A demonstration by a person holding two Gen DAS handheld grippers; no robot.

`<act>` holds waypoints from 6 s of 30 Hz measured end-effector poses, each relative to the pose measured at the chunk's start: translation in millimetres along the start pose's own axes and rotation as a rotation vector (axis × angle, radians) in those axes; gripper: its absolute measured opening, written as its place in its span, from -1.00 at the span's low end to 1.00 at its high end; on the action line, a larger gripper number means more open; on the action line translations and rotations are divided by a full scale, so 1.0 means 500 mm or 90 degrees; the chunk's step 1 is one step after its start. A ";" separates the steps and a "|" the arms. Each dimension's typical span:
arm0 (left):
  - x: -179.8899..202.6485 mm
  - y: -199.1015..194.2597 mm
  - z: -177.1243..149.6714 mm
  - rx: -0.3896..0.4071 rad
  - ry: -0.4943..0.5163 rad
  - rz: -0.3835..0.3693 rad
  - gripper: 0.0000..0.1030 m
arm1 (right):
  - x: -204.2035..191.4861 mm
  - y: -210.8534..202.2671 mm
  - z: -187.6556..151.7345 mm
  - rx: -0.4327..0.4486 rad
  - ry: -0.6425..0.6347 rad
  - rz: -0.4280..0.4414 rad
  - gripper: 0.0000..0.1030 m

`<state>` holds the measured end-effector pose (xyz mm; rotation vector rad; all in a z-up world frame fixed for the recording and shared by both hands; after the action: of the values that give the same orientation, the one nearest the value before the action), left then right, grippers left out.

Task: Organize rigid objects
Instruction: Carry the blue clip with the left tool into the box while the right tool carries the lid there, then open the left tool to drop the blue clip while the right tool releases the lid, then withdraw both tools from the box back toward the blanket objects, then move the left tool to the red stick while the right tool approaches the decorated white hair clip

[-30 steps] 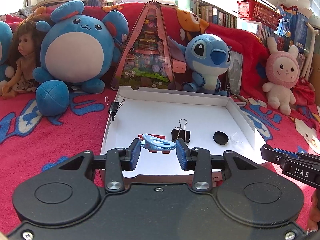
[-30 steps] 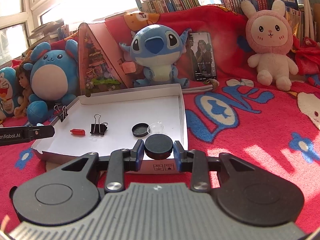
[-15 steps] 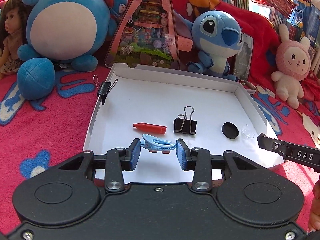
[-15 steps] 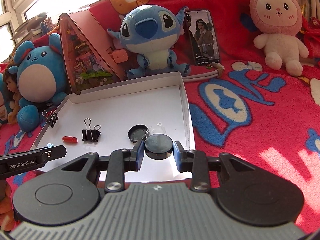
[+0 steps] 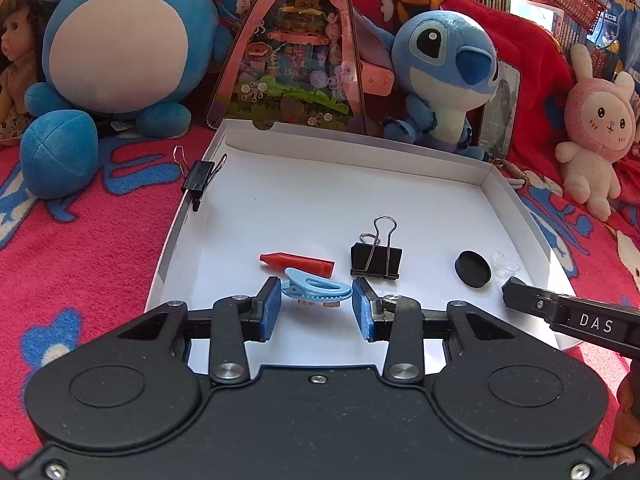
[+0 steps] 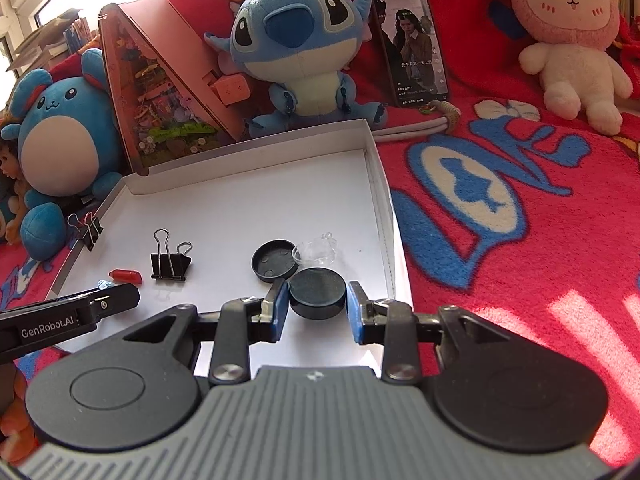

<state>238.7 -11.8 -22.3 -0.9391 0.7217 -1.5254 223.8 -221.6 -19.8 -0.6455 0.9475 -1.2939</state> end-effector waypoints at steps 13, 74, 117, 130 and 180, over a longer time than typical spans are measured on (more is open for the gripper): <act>0.006 0.016 0.020 0.013 0.003 0.022 -0.28 | -0.007 0.015 0.020 -0.001 -0.004 -0.006 -0.28; 0.020 -0.170 -0.114 0.081 0.087 -0.010 0.61 | -0.078 -0.110 -0.097 0.107 -0.197 -0.022 0.79; -0.064 -0.240 -0.327 0.100 0.102 0.071 0.57 | -0.054 -0.140 -0.298 0.072 -0.349 -0.033 0.95; -0.089 -0.219 -0.359 0.026 0.057 0.020 -0.14 | -0.065 -0.137 -0.305 0.079 -0.358 -0.072 0.70; -0.077 -0.218 -0.335 0.040 0.115 0.003 -0.10 | -0.044 -0.132 -0.300 0.070 -0.314 -0.068 0.61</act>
<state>40.8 34.9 -18.0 -0.7593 0.7983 -1.6332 60.8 -197.0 -33.1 -0.8862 0.4406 -1.1924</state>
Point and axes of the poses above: each gripper's, at about its wrist camera, not at the fingertips, and y roughly the way its jaws point, x to its right, z to its top, the point moved 5 cm from there along y, roughly the way its jaws point, and after that the axes turned 15 degrees about -x, right-handed, at the moved point
